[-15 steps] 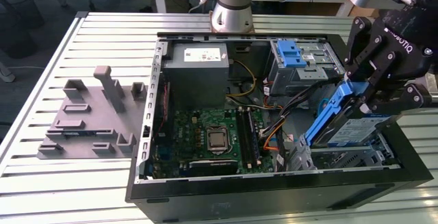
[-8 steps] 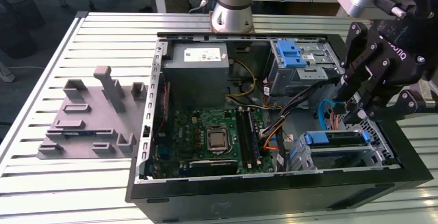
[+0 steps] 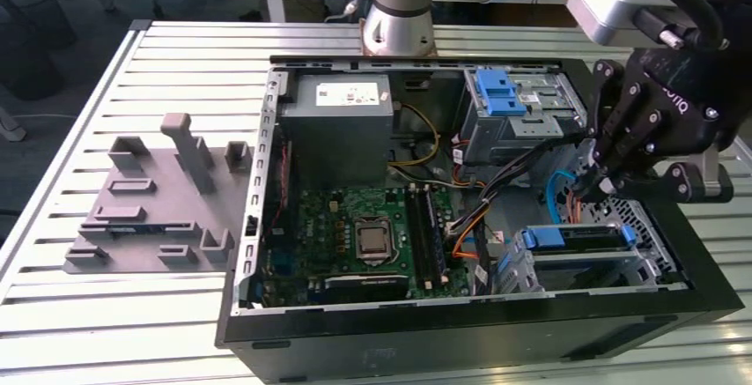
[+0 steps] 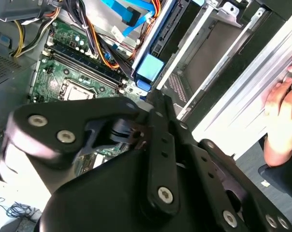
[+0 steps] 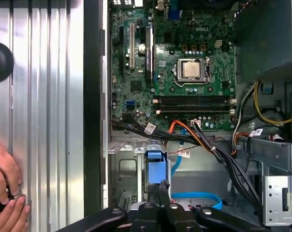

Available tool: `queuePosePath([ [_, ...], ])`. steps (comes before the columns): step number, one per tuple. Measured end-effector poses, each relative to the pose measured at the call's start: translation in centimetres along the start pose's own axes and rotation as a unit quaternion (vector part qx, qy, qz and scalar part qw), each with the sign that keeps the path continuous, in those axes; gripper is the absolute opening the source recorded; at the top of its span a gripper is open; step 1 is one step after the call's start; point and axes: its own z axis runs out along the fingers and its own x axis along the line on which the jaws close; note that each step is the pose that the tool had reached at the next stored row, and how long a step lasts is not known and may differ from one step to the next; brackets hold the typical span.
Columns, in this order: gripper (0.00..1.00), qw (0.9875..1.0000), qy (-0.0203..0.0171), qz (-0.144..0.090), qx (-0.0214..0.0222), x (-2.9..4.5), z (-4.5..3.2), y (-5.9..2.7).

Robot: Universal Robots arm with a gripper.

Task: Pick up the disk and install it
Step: 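Insert the disk into the insertion slot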

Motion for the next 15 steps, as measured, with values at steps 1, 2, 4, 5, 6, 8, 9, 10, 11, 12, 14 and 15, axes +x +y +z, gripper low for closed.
queuePosePath([
  [1, 0.13, 1.0, 0.0001, 0.0, 0.0001, 0.0, 0.11, -0.01],
  [2, 0.11, 1.0, 0.0001, 0.0, 0.0004, 0.0, 0.27, -0.02],
  [4, 0.11, 1.0, 0.0001, 0.0, 0.0009, 0.0, 0.55, -0.03],
  [5, 0.11, 1.0, 0.0001, 0.0, 0.0011, 0.0, 0.69, -0.02],
  [6, 0.11, 1.0, 0.0001, 0.0, 0.0012, 0.0, 0.79, -0.02],
  [8, 0.11, 1.0, 0.0002, 0.0, 0.0012, 0.0, 0.89, -0.03],
  [9, 0.11, 1.0, 0.0002, 0.0, 0.0012, 0.0, 0.93, -0.03],
  [10, 0.11, 1.0, 0.0001, 0.0, 0.0012, 0.0, 0.97, -0.03],
  [11, 0.11, 1.0, 0.0002, 0.0, 0.0012, 0.0, 0.99, -0.03],
  [12, 0.11, 1.0, 0.0001, 0.0, 0.0012, 0.0, 1.02, -0.03],
  [14, 0.11, 1.0, 0.0001, 0.0, 0.0012, 0.0, 1.08, -0.03],
  [15, 0.11, 1.0, 0.0001, 0.0, 0.0012, 0.0, 1.1, -0.03],
])
